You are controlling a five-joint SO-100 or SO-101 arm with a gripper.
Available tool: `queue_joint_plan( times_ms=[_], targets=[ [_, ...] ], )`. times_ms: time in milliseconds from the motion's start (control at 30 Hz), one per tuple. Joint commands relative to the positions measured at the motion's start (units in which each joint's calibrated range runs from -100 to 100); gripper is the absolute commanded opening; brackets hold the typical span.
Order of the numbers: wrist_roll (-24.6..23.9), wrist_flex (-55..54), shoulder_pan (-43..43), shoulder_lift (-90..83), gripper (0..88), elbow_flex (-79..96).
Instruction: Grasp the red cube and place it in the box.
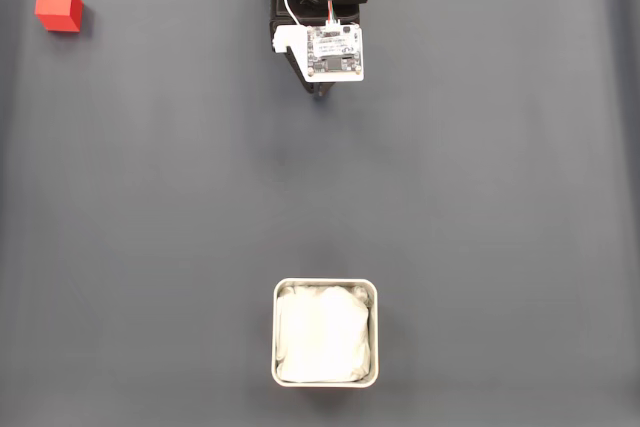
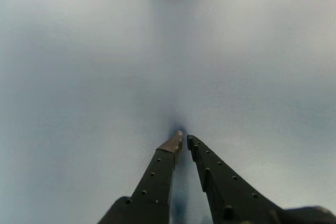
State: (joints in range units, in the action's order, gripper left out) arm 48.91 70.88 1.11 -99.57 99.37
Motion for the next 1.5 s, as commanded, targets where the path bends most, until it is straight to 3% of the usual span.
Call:
queue_joint_plan(
  times_ms=[0,233,733,1133,1467],
  targets=[
    [0.8,-7.3,-0.5,1.7,0.1,-3.4],
    [1.0,-12.1,1.1,18.1,0.0,-27.7],
    [-0.4,-3.1,2.1,45.3,0.0,-74.7],
    [-0.6,4.4,-0.5,51.4,0.0,-89.1],
    [-0.6,5.4,-6.5,52.3,0.0,-90.3]
  ],
)
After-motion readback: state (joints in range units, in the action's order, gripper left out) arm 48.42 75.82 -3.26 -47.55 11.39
